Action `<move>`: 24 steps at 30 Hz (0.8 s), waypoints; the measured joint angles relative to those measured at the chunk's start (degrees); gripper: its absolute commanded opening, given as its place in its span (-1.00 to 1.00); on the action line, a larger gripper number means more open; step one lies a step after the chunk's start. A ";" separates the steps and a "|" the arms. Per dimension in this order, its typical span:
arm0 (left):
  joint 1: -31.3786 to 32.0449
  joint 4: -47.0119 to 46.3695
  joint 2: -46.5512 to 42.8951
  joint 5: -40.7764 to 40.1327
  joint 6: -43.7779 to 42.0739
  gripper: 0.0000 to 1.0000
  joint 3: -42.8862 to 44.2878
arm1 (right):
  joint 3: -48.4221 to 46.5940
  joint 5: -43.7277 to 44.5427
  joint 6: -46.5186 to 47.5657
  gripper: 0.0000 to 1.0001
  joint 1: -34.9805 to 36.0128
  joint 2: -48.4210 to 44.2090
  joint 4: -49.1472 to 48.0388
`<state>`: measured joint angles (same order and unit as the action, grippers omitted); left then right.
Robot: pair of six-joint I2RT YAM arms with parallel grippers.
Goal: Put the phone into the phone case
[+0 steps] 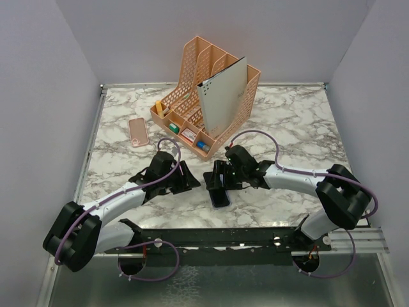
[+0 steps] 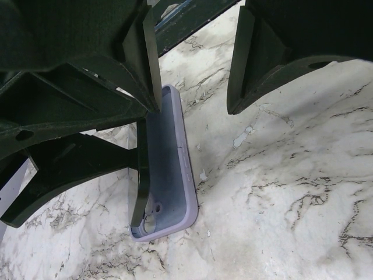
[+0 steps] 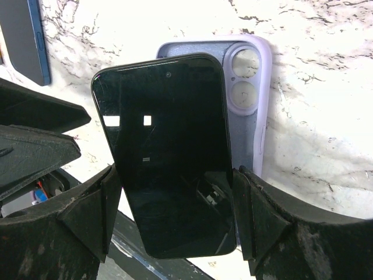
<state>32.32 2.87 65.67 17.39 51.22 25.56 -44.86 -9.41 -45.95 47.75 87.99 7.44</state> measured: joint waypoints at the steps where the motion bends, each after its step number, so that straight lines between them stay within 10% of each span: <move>1: 0.00 0.00 0.00 0.02 -0.02 0.07 0.00 | -0.11 0.07 0.02 0.44 0.09 0.00 0.02; 24: 0.00 0.00 0.00 0.00 0.00 0.08 -0.24 | -1.42 1.14 -0.04 0.52 0.48 0.00 1.42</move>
<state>32.32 2.87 65.67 17.39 51.22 25.32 -46.28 -8.27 -46.00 48.23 87.99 8.86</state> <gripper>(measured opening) 0.540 0.779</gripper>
